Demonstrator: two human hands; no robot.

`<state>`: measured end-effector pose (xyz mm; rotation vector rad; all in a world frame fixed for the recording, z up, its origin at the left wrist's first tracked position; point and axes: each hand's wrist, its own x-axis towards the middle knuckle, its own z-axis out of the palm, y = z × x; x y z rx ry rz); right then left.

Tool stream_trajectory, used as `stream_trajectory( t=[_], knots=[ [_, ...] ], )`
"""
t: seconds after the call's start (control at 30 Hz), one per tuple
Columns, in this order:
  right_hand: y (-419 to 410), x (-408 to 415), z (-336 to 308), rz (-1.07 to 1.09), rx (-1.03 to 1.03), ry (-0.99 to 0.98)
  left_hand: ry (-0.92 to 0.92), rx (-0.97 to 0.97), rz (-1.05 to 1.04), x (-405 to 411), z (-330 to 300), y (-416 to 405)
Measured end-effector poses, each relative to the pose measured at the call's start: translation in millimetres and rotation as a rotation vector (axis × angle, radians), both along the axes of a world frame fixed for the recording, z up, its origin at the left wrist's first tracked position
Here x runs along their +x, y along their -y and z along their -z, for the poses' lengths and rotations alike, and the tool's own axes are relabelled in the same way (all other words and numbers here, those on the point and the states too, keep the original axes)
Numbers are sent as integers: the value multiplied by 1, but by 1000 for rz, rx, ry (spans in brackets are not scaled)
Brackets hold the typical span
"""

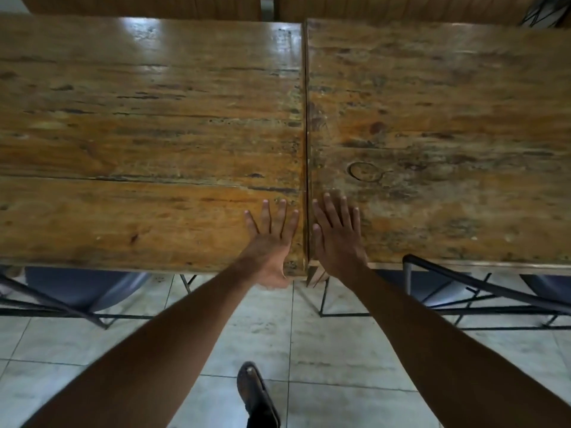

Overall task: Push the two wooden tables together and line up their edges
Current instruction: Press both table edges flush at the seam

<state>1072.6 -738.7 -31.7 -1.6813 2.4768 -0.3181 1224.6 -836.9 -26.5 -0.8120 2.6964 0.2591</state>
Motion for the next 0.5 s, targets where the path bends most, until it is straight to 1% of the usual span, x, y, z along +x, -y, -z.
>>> stream_trajectory(
  t=[0.13, 0.5],
  knots=[
    [0, -2, 5, 0, 0, 11, 36, -7, 4, -6, 1, 4],
    [8, -12, 10, -30, 92, 44, 67, -21, -1, -16, -4, 15]
  ],
)
